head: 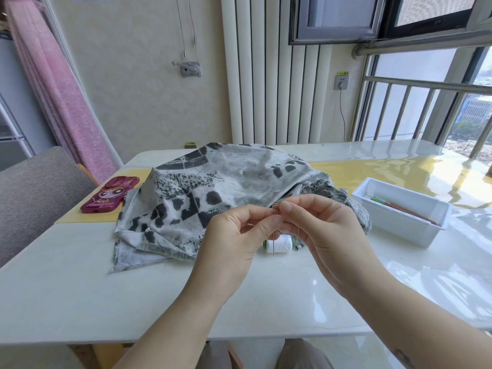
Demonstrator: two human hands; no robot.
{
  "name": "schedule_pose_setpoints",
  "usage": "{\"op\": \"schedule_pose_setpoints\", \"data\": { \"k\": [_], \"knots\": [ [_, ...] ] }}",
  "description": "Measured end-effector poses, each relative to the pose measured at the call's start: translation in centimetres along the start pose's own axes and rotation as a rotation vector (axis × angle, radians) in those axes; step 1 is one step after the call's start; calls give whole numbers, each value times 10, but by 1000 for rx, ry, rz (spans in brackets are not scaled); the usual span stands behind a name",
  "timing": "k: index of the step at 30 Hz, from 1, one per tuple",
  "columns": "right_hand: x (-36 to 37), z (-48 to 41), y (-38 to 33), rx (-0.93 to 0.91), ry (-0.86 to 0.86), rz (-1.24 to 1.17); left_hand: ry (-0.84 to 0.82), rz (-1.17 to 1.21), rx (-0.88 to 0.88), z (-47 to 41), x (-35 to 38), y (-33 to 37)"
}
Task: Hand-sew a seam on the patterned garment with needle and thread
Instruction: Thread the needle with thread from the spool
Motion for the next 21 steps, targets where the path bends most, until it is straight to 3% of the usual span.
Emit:
{"op": "schedule_pose_setpoints", "data": {
  "k": [21],
  "knots": [
    [-1, -3, 5, -13, 29, -1, -4, 2, -7, -1, 1, -1]
  ]
}}
Point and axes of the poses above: each hand's wrist, its own z-axis away from the middle knuckle, its own x-axis out of the palm, y = z × x, the point moved 2 cm from there along -z, towards the middle knuckle, and after that the axes turned 8 degrees about -z, right-handed, at the moved point
